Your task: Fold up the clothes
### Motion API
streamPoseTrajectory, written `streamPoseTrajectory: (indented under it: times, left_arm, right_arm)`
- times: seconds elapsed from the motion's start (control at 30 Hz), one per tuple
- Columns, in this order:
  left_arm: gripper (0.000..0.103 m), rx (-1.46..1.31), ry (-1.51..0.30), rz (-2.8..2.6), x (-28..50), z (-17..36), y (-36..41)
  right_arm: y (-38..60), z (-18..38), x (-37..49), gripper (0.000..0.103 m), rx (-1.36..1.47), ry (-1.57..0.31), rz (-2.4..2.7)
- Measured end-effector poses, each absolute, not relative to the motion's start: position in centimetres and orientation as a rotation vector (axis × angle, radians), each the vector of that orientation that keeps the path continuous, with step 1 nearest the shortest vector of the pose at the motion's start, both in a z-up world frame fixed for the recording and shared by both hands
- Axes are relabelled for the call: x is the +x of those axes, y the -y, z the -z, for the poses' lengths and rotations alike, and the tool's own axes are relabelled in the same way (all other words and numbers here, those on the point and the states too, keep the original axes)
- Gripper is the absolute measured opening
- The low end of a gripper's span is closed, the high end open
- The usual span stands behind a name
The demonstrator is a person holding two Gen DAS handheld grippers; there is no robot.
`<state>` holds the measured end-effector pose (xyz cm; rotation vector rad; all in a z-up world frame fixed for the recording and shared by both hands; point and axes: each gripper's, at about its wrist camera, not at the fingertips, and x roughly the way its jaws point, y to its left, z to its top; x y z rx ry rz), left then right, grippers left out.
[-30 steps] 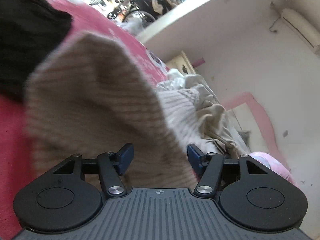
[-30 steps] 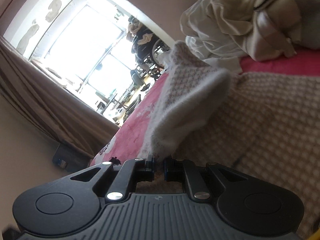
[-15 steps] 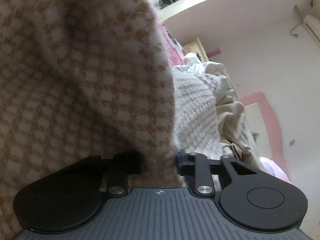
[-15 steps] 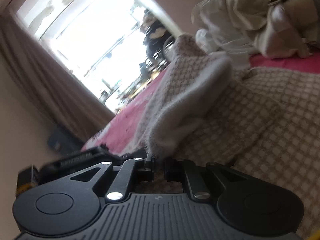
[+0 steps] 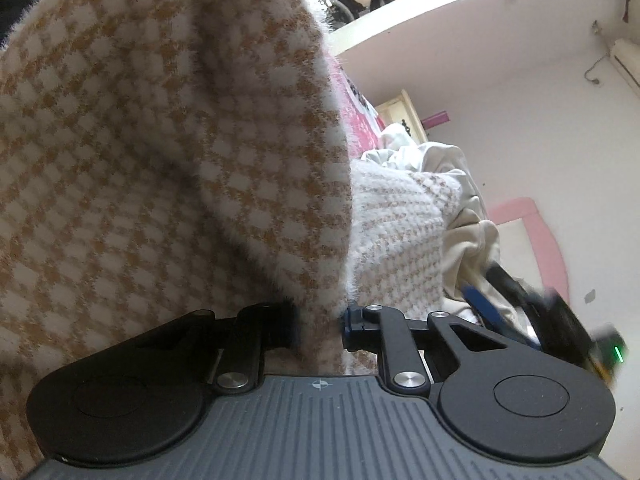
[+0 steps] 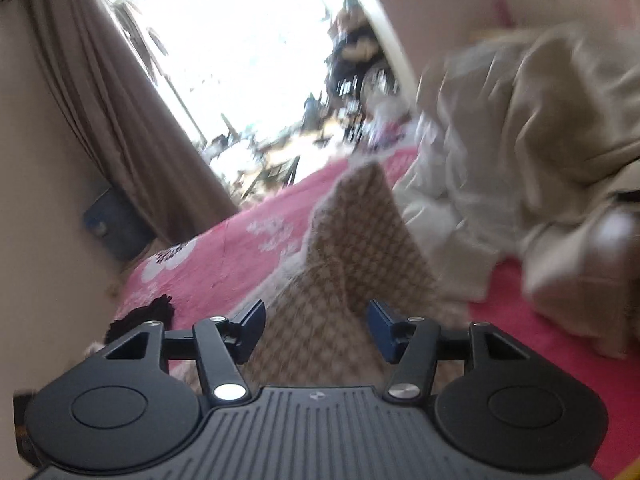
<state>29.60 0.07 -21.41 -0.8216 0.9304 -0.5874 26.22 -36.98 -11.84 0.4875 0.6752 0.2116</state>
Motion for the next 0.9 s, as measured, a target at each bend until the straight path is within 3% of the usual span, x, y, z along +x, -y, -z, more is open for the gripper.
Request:
streamPoseTrajectory:
  times: [0.23,0.37,0.5,0.6,0.77,0.83,0.9]
  left_arm:
    - [0.017,-0.794,-0.906,0.596,29.2,21.7,-1.3]
    - [0.017,-0.818,-0.909,0.607,29.4,21.9,-1.5]
    - [0.019,-0.815,-0.916,0.660,29.5,21.6,-1.7]
    - [0.028,-0.848,-0.914,0.687,29.4,21.4,-2.2]
    - [0.038,-0.811,-0.927,0.726,28.9,20.8,-2.0]
    - [0.037,-0.746,-0.924,0.725,28.5,20.4,-1.5]
    - [0.030,-0.645,-0.914,0.712,28.0,20.0,-0.6]
  right_arm:
    - [36.3,15.5,31.2,0.063,0.527,-0.863,-0.341]
    - [36.1,15.6,30.2,0.045,0.545,-0.867,-0.396]
    - [36.2,15.7,29.5,0.035,0.564,-0.870,-0.408]
    - [36.2,15.4,29.1,0.028,0.580,-0.857,-0.413]
    - [37.2,14.7,28.5,0.027,0.599,-0.847,-0.397]
    - [37.0,15.2,28.5,0.027,0.592,-0.880,-0.373]
    - [36.6,15.4,28.2,0.024,0.584,-0.892,-0.346]
